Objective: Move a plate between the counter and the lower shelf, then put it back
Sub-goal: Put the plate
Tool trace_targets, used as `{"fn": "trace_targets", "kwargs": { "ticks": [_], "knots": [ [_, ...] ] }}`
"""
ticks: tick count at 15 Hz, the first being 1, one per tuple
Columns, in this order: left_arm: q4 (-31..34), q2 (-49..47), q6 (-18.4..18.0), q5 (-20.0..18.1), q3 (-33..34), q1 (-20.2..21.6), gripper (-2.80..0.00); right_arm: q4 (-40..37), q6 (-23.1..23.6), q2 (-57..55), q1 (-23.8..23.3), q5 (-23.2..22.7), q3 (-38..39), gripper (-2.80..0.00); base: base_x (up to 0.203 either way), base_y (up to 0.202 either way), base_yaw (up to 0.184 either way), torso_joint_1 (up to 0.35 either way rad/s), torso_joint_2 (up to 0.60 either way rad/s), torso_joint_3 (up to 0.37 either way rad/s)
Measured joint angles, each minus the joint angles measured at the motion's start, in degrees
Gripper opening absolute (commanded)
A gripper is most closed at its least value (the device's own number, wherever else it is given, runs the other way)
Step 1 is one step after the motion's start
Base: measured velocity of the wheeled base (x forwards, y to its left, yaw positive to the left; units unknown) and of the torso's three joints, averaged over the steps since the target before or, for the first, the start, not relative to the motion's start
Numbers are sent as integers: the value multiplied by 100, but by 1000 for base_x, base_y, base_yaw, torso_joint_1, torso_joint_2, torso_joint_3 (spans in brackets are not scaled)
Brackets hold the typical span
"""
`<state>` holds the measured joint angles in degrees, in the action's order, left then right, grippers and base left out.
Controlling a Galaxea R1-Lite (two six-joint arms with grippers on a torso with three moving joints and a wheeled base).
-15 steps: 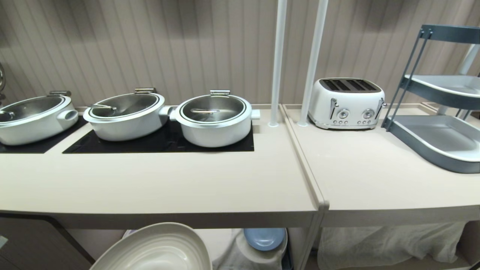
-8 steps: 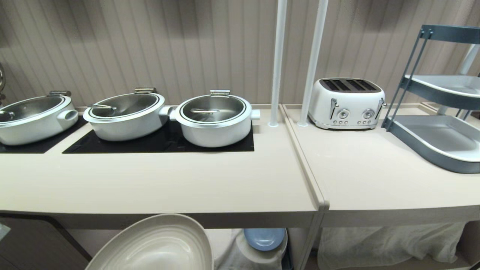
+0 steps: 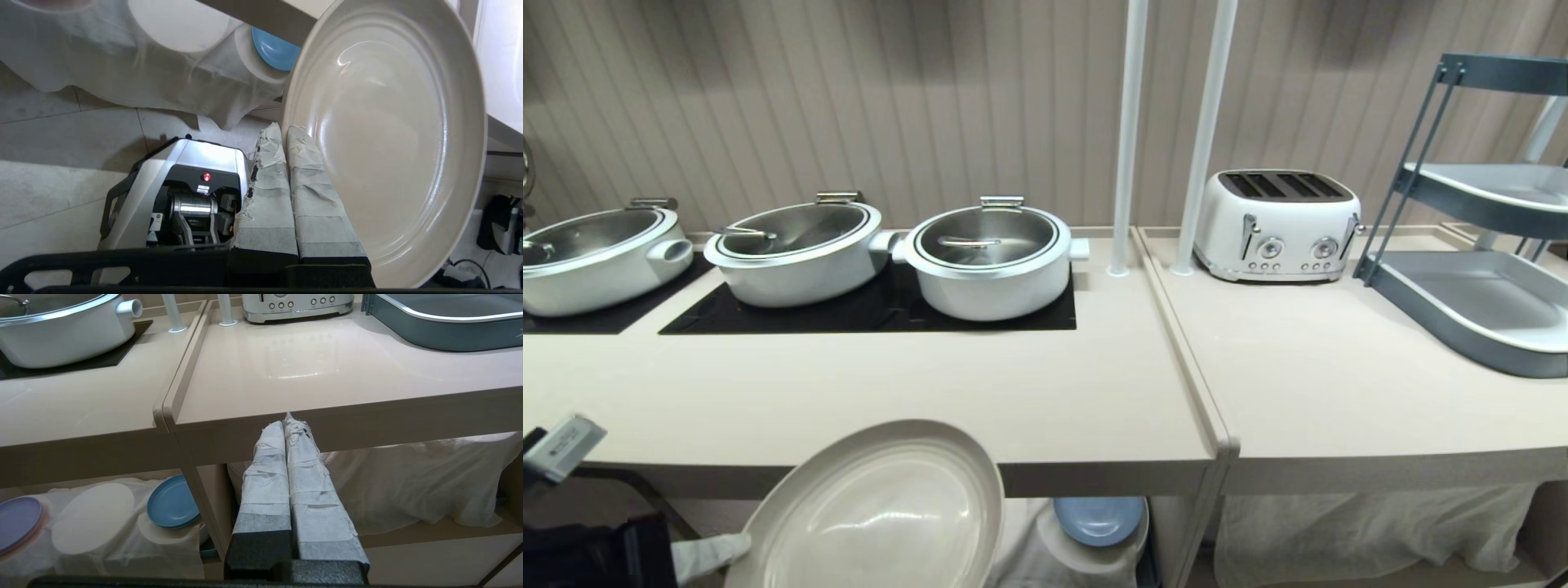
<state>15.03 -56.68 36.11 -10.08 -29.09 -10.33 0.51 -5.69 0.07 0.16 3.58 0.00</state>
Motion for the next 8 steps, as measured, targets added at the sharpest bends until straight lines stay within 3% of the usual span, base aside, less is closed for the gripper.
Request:
{"fn": "trace_targets", "kwargs": {
  "ticks": [4, 8],
  "knots": [
    [-809, -1120, 31, -2, -335, 18, -280, 0, 0, 0, -2, 0, 0, -280, 0, 0, 0, 0, 0, 0],
    [-1268, -2513, 272, 6, -1233, 68, -280, -2, 0, 0, 0, -1, 0, -280, 0, 0, 0, 0, 0, 0]
  ]
}}
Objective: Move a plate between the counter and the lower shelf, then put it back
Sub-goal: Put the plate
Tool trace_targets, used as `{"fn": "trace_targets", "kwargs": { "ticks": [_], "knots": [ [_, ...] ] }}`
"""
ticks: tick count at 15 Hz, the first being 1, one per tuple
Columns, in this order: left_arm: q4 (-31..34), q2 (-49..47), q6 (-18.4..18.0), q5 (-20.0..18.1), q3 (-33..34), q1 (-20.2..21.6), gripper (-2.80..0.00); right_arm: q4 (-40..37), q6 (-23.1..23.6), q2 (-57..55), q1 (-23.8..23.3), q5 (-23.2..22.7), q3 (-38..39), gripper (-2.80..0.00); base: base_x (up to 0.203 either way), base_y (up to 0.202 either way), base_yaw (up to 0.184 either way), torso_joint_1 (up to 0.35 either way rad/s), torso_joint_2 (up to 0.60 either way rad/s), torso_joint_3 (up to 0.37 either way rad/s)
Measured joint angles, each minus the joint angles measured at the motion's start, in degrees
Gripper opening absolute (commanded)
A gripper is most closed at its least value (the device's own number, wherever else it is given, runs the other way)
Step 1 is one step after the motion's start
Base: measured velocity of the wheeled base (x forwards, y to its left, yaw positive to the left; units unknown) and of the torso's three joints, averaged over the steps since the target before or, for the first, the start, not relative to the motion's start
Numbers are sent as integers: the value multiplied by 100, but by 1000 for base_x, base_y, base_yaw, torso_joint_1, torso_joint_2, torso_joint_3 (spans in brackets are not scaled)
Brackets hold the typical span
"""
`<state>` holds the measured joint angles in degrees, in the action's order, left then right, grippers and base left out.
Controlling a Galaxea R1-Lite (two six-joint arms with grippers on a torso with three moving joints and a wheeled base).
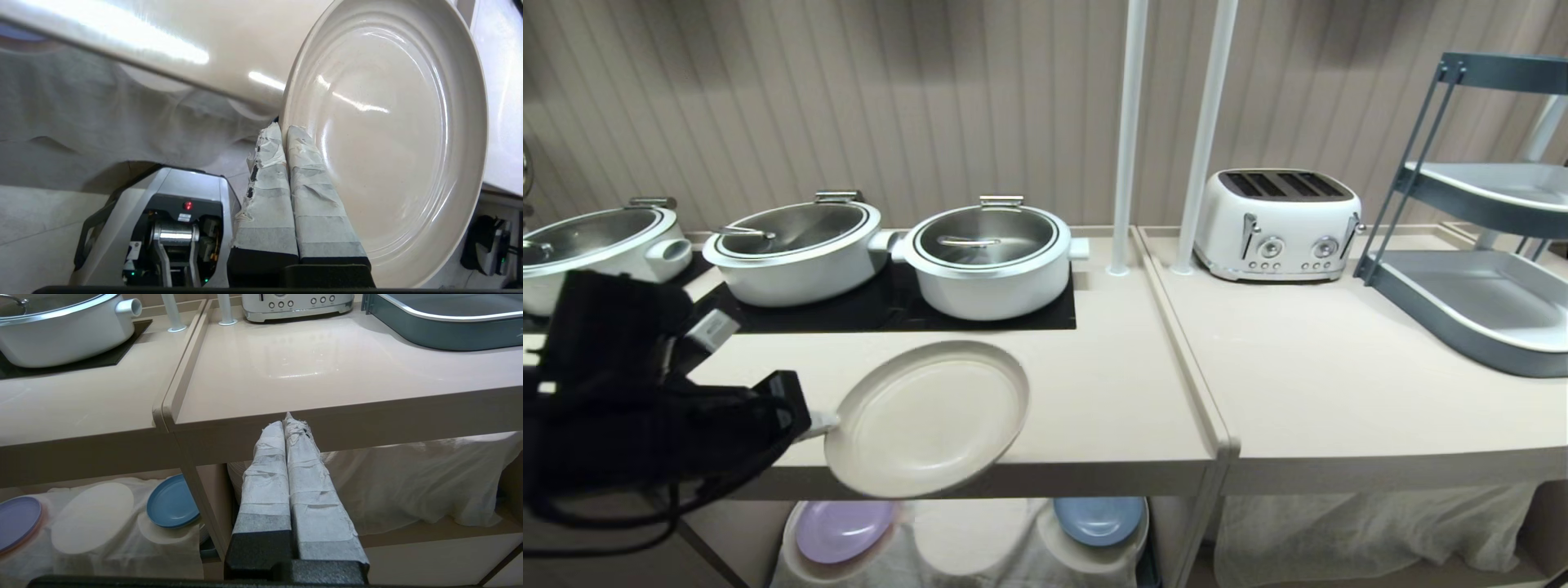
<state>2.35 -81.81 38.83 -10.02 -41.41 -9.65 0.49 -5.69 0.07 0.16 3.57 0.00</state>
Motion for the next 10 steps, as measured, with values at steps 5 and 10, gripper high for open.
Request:
{"fn": "trace_targets", "kwargs": {
  "ticks": [5, 10],
  "knots": [
    [-313, -1602, 33, 22, -1142, 329, -280, 2, 0, 0, 0, 0, 0, -280, 0, 0, 0, 0, 0, 0],
    [-819, -2754, -10, 58, -1661, 611, -280, 2, 0, 0, 0, 0, 0, -280, 0, 0, 0, 0, 0, 0]
  ]
}}
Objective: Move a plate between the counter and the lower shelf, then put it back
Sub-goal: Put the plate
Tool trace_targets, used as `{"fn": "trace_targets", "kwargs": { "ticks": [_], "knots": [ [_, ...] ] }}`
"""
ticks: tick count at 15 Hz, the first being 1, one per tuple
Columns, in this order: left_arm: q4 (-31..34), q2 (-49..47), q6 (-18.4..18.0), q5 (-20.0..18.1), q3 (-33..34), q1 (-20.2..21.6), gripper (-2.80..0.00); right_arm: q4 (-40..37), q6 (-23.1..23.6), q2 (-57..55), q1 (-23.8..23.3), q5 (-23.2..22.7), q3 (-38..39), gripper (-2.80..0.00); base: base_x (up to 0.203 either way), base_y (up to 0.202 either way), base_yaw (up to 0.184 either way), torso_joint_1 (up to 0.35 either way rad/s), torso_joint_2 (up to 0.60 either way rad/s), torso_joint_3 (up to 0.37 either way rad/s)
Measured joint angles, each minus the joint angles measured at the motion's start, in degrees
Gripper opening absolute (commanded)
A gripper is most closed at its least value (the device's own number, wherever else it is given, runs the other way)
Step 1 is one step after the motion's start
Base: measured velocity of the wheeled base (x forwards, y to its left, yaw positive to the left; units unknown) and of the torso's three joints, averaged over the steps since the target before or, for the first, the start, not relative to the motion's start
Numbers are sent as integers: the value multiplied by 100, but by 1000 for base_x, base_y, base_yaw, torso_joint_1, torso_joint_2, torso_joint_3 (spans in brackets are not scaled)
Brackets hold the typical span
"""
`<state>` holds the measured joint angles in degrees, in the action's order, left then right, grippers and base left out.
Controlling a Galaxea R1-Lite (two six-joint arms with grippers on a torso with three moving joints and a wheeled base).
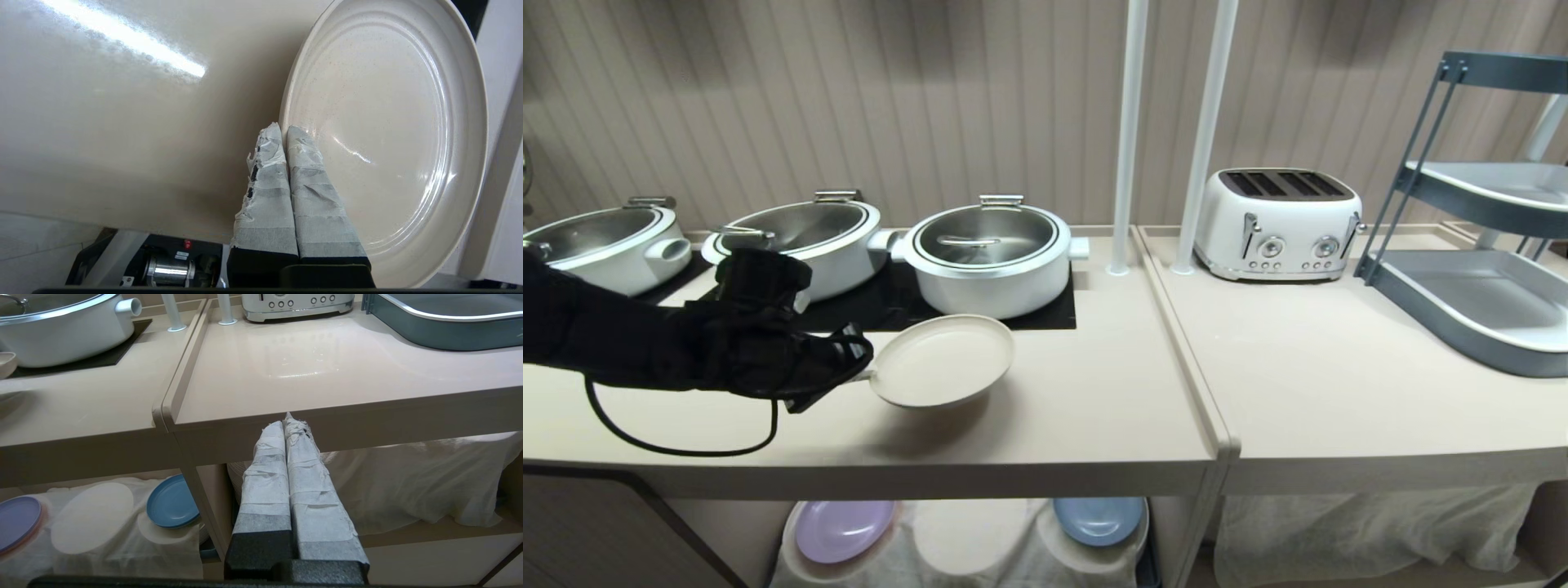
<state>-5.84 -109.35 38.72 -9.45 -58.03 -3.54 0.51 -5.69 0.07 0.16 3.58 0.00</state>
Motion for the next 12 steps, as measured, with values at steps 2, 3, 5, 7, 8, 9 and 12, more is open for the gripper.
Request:
{"fn": "trace_targets", "kwargs": {
  "ticks": [2, 3, 5, 7, 8, 9, 12],
  "knots": [
    [-122, -285, -19, 5, -68, 41, -280, 0, 0, 0, 0, 1, 0, -280, 0, 0, 0, 0, 0, 0],
    [-123, -384, -24, 4, -87, 49, -280, 0, 1, 0, 0, 1, 0, -280, 0, 0, 0, 0, 0, 0],
    [-124, -540, -28, 9, -110, 49, -280, 0, 0, 0, 0, 1, 0, -280, 0, 0, 0, 0, 0, 0],
    [-130, -667, -28, 16, -152, 49, -280, 0, 2, 0, 0, 0, 0, -280, 0, 0, 0, 0, 0, 0],
    [-131, -715, -30, 16, -173, 49, -280, 0, 2, 0, 0, 1, 0, -280, 0, 0, 0, 0, 0, 0],
    [-133, -752, -30, 21, -190, 43, -280, 0, 0, 0, 0, 1, 0, -280, 0, 0, 0, 0, 0, 0],
    [-133, -832, -28, 39, -200, 23, -280, 0, 0, 0, 0, 0, 0, -280, 0, 0, 0, 0, 0, 0]
  ]
}}
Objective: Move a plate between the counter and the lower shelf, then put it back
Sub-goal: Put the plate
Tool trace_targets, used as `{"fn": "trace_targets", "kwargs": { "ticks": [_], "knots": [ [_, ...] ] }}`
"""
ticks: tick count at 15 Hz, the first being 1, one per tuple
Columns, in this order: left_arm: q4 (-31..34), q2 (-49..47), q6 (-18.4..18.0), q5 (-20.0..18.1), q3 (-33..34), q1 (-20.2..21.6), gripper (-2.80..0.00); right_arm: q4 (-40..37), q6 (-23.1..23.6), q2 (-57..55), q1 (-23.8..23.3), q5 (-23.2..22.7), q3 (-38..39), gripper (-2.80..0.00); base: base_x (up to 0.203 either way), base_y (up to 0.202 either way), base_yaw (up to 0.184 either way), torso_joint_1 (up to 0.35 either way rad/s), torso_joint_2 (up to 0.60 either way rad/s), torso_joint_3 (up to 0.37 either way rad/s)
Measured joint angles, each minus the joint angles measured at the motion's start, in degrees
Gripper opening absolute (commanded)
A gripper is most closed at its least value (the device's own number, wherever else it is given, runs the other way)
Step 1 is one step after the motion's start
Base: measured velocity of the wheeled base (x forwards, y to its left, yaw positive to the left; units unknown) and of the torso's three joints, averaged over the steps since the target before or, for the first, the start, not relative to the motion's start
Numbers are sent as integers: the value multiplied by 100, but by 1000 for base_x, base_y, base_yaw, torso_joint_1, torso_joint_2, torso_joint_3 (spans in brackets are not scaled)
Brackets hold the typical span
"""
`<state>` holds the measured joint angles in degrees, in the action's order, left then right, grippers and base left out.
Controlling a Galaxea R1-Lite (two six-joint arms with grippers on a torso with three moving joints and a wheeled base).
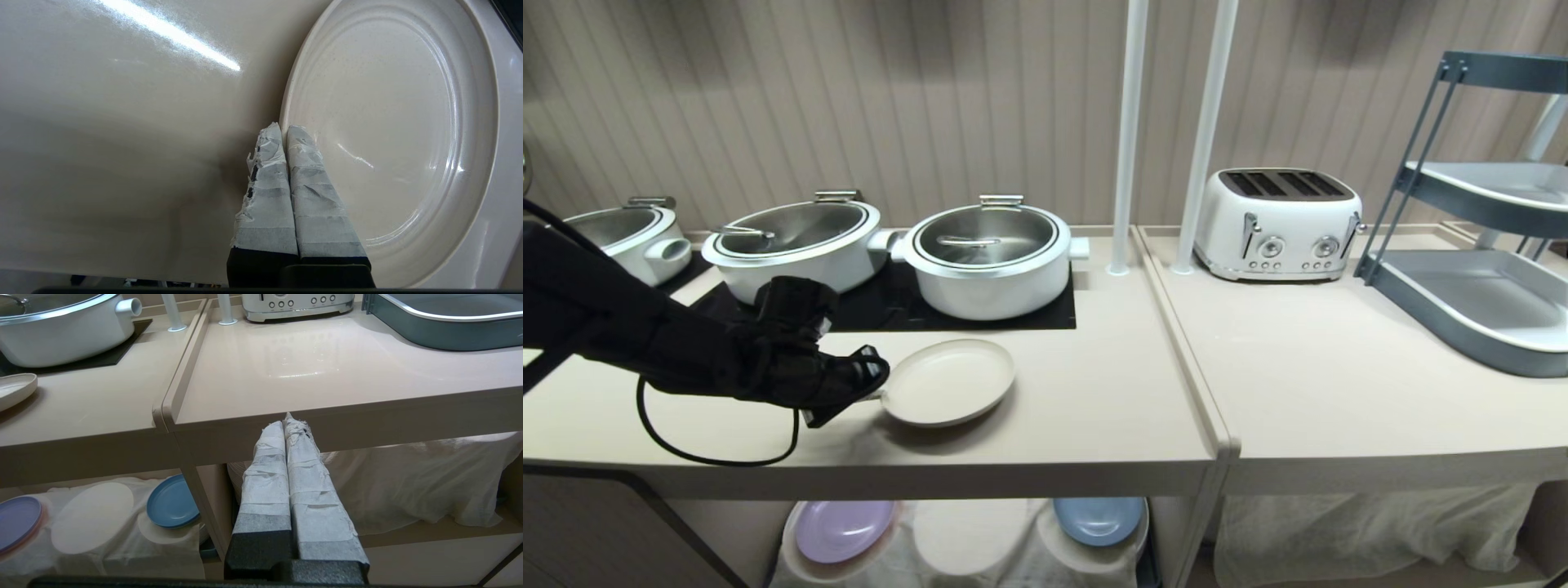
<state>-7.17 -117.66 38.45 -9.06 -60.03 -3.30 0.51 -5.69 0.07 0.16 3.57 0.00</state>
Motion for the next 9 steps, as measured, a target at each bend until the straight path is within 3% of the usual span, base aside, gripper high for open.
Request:
{"fn": "trace_targets", "kwargs": {
  "ticks": [9],
  "knots": [
    [1, -23, 8, 7, -4, -16, -280, 0, 0, 0, 0, 0, 0, -280, 0, 0, 0, 0, 0, 0]
  ]
}}
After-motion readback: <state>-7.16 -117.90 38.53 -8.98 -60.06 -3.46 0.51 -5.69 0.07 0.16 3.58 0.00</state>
